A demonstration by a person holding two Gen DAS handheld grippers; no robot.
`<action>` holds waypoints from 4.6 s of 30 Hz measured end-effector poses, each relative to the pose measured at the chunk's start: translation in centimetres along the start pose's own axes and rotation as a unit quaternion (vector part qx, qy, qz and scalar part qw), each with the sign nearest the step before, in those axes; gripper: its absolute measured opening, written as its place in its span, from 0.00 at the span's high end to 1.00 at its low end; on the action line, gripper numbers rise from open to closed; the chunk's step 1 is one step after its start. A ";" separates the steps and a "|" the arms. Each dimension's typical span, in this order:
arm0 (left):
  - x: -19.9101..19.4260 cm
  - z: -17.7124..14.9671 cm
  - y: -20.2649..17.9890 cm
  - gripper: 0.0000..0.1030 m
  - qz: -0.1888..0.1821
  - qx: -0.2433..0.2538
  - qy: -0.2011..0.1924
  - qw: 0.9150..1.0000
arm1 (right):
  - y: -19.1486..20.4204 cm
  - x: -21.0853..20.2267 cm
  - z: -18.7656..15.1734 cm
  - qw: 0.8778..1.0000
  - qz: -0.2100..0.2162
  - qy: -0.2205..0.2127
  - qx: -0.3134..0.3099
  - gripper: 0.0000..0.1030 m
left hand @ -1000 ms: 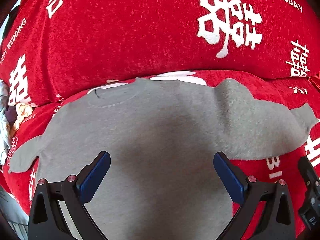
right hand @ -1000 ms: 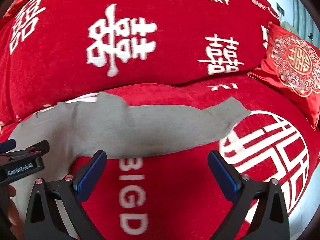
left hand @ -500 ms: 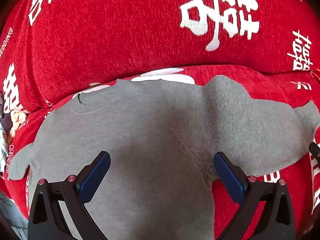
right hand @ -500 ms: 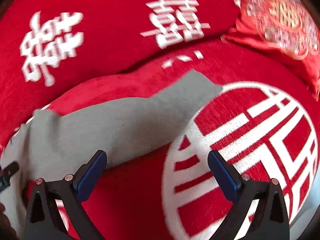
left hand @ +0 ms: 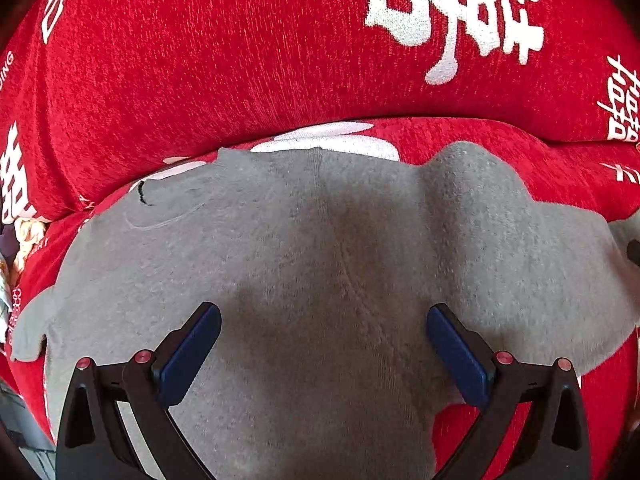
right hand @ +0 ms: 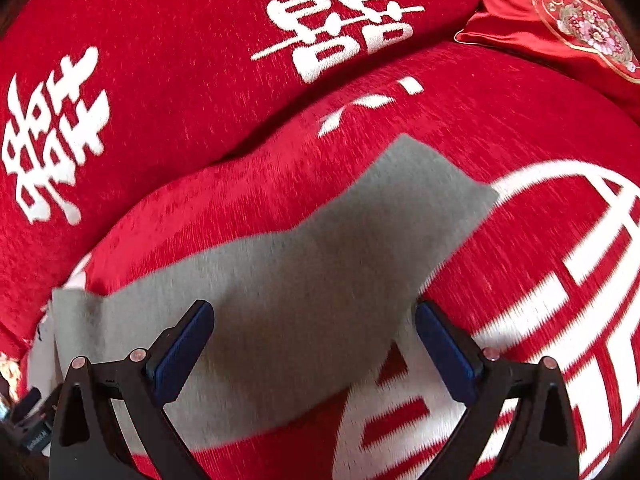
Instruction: Fold small clothes
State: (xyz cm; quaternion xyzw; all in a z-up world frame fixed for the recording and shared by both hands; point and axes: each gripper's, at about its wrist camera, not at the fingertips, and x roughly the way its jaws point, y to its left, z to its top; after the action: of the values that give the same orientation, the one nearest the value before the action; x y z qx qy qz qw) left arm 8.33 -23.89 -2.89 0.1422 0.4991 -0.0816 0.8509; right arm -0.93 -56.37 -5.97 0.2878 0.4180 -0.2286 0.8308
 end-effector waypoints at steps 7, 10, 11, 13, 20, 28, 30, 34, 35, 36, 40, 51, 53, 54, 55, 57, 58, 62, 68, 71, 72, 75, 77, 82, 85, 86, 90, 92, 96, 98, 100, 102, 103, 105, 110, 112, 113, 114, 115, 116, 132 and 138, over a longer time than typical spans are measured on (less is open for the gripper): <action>0.3 0.4 0.4 0.00 -0.007 -0.014 0.004 1.000 | -3.4 0.0 0.4 0.998 0.041 0.002 0.051 0.95; 0.4 0.7 0.6 0.00 -0.010 -0.025 0.006 1.000 | -4.4 -3.4 -0.8 0.996 0.055 -0.049 0.058 0.95; 0.6 0.8 0.6 0.00 -0.012 -0.029 0.010 0.999 | -4.5 -4.7 -1.4 0.994 0.058 -0.067 0.058 0.95; 1.1 0.9 0.3 0.00 -0.022 -0.034 0.019 0.999 | -4.7 -7.0 -2.5 0.992 0.061 -0.096 0.061 0.95; 1.4 0.8 -0.7 0.00 -0.020 -0.018 0.019 0.999 | -4.6 -7.3 -3.0 0.994 0.031 -0.095 0.042 0.95; 0.9 -0.2 1.0 0.00 -0.036 -0.011 0.037 0.999 | -1.5 -13.0 -4.3 0.987 0.014 -0.160 0.006 0.95; 0.4 -0.5 2.0 0.00 -0.047 -0.022 0.038 0.998 | -0.1 -14.8 -4.5 0.984 0.007 -0.178 -0.011 0.95; 0.3 -2.3 5.3 0.00 -0.052 -0.037 0.043 0.997 | 2.6 -17.2 -4.7 0.980 0.000 -0.197 -0.039 0.95; 0.3 -2.7 6.0 0.00 -0.051 -0.040 0.045 0.997 | 3.5 -17.9 -4.8 0.978 0.000 -0.201 -0.046 0.95; 0.4 -3.2 6.7 0.00 -0.050 -0.044 0.047 0.997 | 4.3 -18.3 -4.9 0.977 0.000 -0.204 -0.053 0.95; 0.0 -5.1 9.5 0.00 -0.058 -0.057 0.049 0.996 | 8.2 -20.0 -6.0 0.973 -0.005 -0.215 -0.085 0.95; -2.4 -8.4 16.3 0.00 -0.064 -0.056 0.009 0.996 | 21.1 -21.7 -10.4 0.959 0.001 -0.221 -0.178 0.95; -2.6 -8.9 17.6 0.00 -0.065 -0.061 0.004 0.996 | 23.6 -21.5 -11.3 0.957 0.002 -0.219 -0.192 0.95; -2.7 -9.2 18.5 0.00 -0.066 -0.063 0.001 0.996 | 24.6 -21.4 -11.7 0.956 0.003 -0.218 -0.198 0.95; -2.7 -9.5 19.1 0.00 -0.067 -0.065 -0.001 0.996 | 25.7 -21.3 -12.1 0.955 0.003 -0.217 -0.205 0.95; -2.8 -10.2 20.7 0.00 -0.068 -0.072 -0.006 0.995 | 28.4 -20.9 -13.1 0.951 0.005 -0.214 -0.223 0.95; -2.7 -10.4 21.3 0.00 -0.068 -0.075 -0.007 0.995 | 29.5 -20.7 -13.6 0.949 0.005 -0.213 -0.231 0.95; -2.2 -11.9 24.8 0.00 -0.071 -0.099 -0.005 0.993 | 34.7 -19.0 -16.2 0.943 0.009 -0.198 -0.268 0.95; -1.2 -13.5 30.8 0.00 -0.073 -0.157 0.002 0.985 | 41.3 -15.5 -20.6 0.932 0.017 -0.168 -0.320 0.95; -1.1 -14.3 33.0 0.00 -0.074 -0.180 0.003 0.981 | 43.9 -13.6 -22.8 0.926 0.018 -0.153 -0.345 0.95; -1.0 -14.5 33.5 0.00 -0.072 -0.184 0.003 0.980 | 44.8 -12.8 -23.6 0.923 0.017 -0.147 -0.355 0.95; -0.9 -15.5 34.7 0.00 -0.071 -0.191 0.004 0.979 | 46.6 -10.5 -25.5 0.918 0.011 -0.128 -0.375 0.95; -0.9 -15.9 35.1 0.00 -0.070 -0.195 0.003 0.978 | 47.3 -9.2 -26.5 0.917 0.008 -0.114 -0.382 0.95; -0.8 -16.9 36.2 0.00 -0.078 -0.211 0.002 0.974 | 48.5 -7.8 -28.4 0.913 0.014 -0.098 -0.397 0.95; -1.1 -17.2 36.5 0.00 -0.087 -0.221 -0.006 0.971 | 48.8 -7.8 -29.0 0.912 0.025 -0.096 -0.397 0.95; -1.2 -17.3 36.5 0.00 -0.090 -0.224 -0.008 0.971 | 48.8 -7.8 -29.1 0.912 0.031 -0.092 -0.398 0.95; -1.1 -17.5 36.8 0.00 -0.091 -0.232 -0.013 0.968 | 48.9 -6.8 -30.0 0.907 0.050 -0.054 -0.414 0.90; -1.1 -17.5 36.8 0.00 -0.087 -0.231 -0.014 0.969 | 48.8 -6.2 -30.2 0.907 0.083 -0.012 -0.414 0.83; -1.2 -18.0 36.7 0.00 -0.083 -0.231 -0.016 0.969 | 49.3 -6.4 -30.9 0.892 0.107 0.006 -0.440 0.36; -1.3 -18.3 37.0 0.00 -0.083 -0.239 -0.016 0.967 | 49.5 -7.2 -31.0 0.882 0.142 0.019 -0.448 0.35; -1.4 -18.7 37.2 0.00 -0.084 -0.247 -0.014 0.965 | 49.5 -8.0 -30.8 0.876 0.175 0.033 -0.449 0.35; -1.5 -18.8 37.3 0.00 -0.082 -0.250 -0.009 0.965 | 48.8 -9.1 -29.9 0.879 0.191 0.025 -0.437 0.35; -1.6 -18.7 37.3 0.00 -0.082 -0.251 -0.008 0.965 | 48.2 -9.6 -29.3 0.882 0.196 0.022 -0.428 0.35; -2.1 -18.3 37.1 0.00 -0.083 -0.247 -0.011 0.966 | 45.7 -10.5 -27.2 0.894 0.202 0.008 -0.399 0.35; -3.2 -15.5 34.9 0.00 -0.105 -0.232 -0.019 0.967 | 38.7 -8.8 -21.0 0.942 0.084 -0.031 -0.324 0.34; -3.4 -13.6 32.9 0.00 -0.110 -0.209 -0.022 0.972 | 36.0 -7.1 -18.8 0.954 0.043 -0.026 -0.296 0.34; -3.3 -12.5 31.7 0.00 -0.110 -0.194 -0.022 0.975 | 34.5 -5.9 -17.8 0.960 0.034 -0.016 -0.279 0.34; -3.1 -11.4 30.6 0.00 -0.108 -0.183 -0.021 0.977 | 33.6 -5.1 -17.4 0.963 0.024 -0.008 -0.268 0.34; -2.9 -10.6 29.7 0.00 -0.112 -0.175 -0.019 0.978 | 33.1 -4.3 -17.1 0.965 0.017 0.001 -0.261 0.34; -2.5 -9.7 28.8 0.00 -0.121 -0.166 -0.014 0.979 | 32.7 -3.3 -16.9 0.966 0.014 0.013 -0.257 0.34; 0.4 -6.5 24.5 0.00 -0.063 -0.127 0.017 0.990 | 31.9 -4.2 -18.0 0.962 0.042 0.005 -0.270 0.19; 0.4 -7.4 22.6 0.00 -0.028 -0.093 0.012 0.995 | 31.8 -4.8 -21.9 0.947 0.012 -0.004 -0.321 0.19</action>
State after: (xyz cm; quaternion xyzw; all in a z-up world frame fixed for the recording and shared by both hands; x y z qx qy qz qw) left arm 8.76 -0.07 -3.00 0.0489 0.5187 -0.0569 0.8517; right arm 3.80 -17.83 -3.49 0.0102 0.4625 -0.0740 0.8834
